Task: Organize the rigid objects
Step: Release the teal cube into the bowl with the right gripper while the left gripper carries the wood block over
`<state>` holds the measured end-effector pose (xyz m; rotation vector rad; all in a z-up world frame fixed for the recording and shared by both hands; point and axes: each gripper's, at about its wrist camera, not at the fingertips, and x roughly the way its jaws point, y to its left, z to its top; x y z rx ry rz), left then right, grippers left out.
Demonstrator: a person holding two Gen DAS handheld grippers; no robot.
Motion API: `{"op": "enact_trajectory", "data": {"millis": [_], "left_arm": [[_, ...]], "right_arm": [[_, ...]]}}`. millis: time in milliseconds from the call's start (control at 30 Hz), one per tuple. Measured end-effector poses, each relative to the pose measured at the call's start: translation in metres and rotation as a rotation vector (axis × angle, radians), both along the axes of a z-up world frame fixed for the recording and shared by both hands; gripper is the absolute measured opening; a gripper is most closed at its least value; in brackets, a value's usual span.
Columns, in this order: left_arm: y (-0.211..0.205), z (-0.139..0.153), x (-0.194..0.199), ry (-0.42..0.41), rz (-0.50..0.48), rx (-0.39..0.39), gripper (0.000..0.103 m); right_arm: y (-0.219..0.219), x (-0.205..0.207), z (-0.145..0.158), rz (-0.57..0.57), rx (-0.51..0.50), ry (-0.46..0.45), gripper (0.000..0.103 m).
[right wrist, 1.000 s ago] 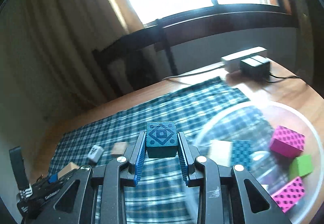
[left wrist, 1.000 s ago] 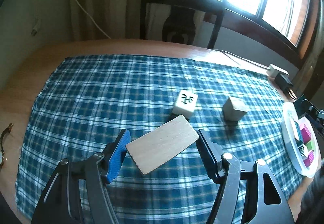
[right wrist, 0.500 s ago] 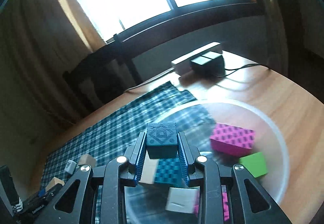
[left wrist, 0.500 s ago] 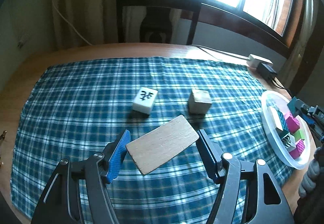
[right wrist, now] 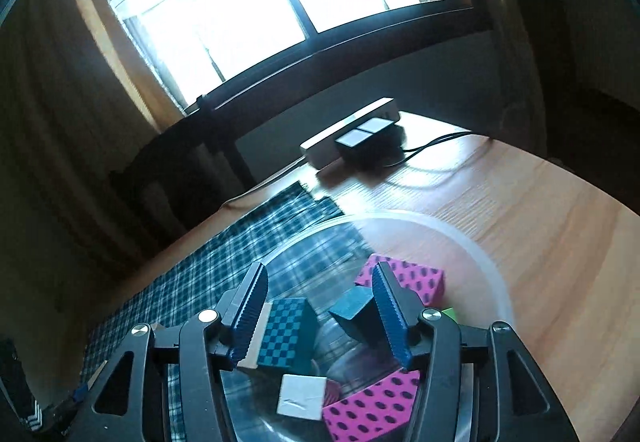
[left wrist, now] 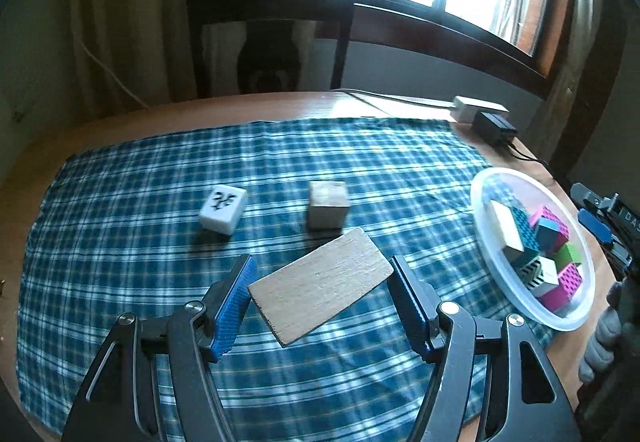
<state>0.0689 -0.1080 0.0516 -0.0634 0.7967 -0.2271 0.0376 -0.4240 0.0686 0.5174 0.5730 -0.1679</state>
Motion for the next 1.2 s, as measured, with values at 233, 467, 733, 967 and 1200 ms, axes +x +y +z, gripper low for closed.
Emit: {"op": "enact_trajectory", "data": {"millis": [233, 467, 733, 967, 1200], "left_arm": [[-0.033, 0.005, -0.004, -0.003, -0.076, 0.000, 0.068], [-0.074, 0.012, -0.013, -0.021, -0.184, 0.006, 0.068], [-0.114, 0.021, -0.022, -0.045, -0.299, 0.008, 0.068], [-0.141, 0.024, -0.013, -0.048, -0.351, -0.001, 0.068], [-0.164, 0.024, 0.006, -0.054, -0.381, -0.005, 0.068]], "right_arm": [[-0.009, -0.005, -0.002, -0.031, 0.014, 0.001, 0.059], [-0.014, -0.010, 0.000, -0.046, 0.033, -0.012, 0.059], [-0.020, -0.015, 0.001, -0.049, 0.056, -0.029, 0.059], [-0.029, -0.022, 0.002, -0.077, 0.085, -0.041, 0.060], [-0.035, -0.025, 0.001, -0.108, 0.099, -0.037, 0.060]]}}
